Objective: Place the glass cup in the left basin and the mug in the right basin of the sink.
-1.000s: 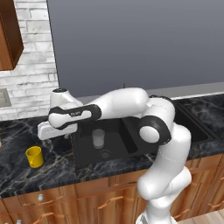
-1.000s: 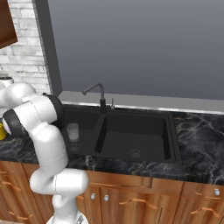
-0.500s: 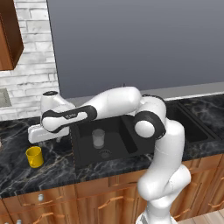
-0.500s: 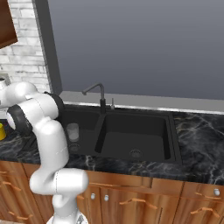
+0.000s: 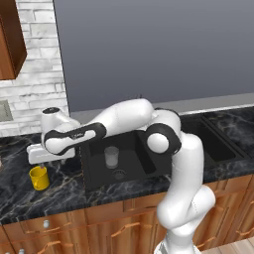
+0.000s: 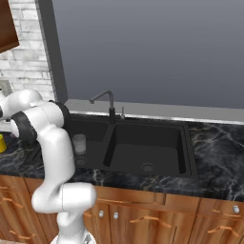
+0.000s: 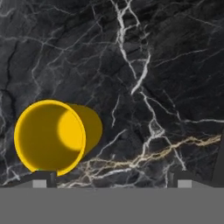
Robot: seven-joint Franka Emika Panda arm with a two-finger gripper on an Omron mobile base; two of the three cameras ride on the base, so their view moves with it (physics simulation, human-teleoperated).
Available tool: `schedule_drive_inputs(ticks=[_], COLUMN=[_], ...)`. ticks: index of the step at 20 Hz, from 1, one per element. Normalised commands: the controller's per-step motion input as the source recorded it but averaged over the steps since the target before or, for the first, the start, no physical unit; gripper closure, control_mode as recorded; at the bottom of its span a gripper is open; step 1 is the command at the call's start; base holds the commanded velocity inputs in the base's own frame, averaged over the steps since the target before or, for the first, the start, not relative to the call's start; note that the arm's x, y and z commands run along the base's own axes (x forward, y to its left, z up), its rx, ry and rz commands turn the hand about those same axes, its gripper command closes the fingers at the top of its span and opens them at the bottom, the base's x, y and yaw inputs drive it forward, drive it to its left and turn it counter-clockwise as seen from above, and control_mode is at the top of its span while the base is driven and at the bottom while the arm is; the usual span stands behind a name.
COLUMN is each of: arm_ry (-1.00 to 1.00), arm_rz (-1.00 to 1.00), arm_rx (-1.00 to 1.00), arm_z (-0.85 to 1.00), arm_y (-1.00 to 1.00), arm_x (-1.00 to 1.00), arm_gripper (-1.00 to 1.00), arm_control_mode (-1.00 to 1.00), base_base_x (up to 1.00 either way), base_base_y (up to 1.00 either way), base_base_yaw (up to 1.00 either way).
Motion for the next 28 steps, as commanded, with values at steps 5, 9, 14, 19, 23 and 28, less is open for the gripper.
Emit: schedule_drive_inputs(ticks=[5,9,14,19,23,28], arm_ry=[0.00,0.00,0.00,0.00,-0.01,-0.06], arm_rz=[-0.13,-0.09,-0.06,-0.05,-0.07,-0.07], arm_rx=[-0.05,-0.07,-0.06,0.00,0.00,0.00], arm_z=[-0.15,-0.23,-0.18,-0.16,-0.30,-0.31], arm_y=[0.00,0.09,0.12,0.01,-0.04,-0.02], arm_x=[0.10,0.01,0.01,-0.01,-0.08,-0.07], arm_gripper=[-1.00,-1.00,-1.00,-1.00,-1.00,1.00], arm_control_mode=[-1.00,-1.00,-1.00,-1.00,-1.00,-1.00], base_base_x=[0.00,0.00,0.00,0.00,0.00,0.00], base_base_y=[0.00,0.00,0.00,0.00,0.00,0.00], base_base_yaw=[0.00,0.00,0.00,0.00,0.00,0.00])
